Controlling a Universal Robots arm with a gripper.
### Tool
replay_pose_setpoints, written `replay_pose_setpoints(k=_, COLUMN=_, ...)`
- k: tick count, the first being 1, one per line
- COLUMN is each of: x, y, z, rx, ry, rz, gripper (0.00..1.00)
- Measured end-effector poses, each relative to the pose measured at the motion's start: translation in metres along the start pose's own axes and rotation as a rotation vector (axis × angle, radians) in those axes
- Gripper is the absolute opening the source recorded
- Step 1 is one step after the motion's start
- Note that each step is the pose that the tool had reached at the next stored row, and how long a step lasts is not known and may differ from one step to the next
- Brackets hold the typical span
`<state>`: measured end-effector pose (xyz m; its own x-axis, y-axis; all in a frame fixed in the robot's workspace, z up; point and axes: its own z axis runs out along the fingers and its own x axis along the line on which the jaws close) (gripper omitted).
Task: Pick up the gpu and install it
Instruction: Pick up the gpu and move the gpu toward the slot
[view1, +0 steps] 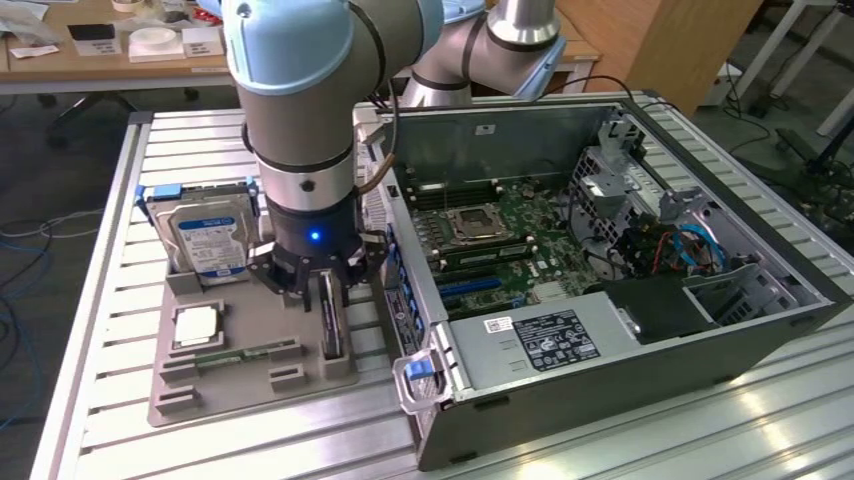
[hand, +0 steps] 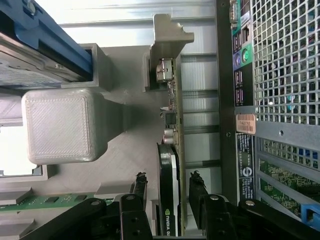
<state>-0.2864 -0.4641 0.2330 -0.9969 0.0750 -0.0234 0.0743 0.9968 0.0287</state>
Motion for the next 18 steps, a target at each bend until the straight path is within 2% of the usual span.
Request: replay_pose_setpoints(k=18, x=-0.0005, y=-0.0006, z=0.0010, rx=0.0000, ry=0.0000, rz=0.000, gripper=0.47)
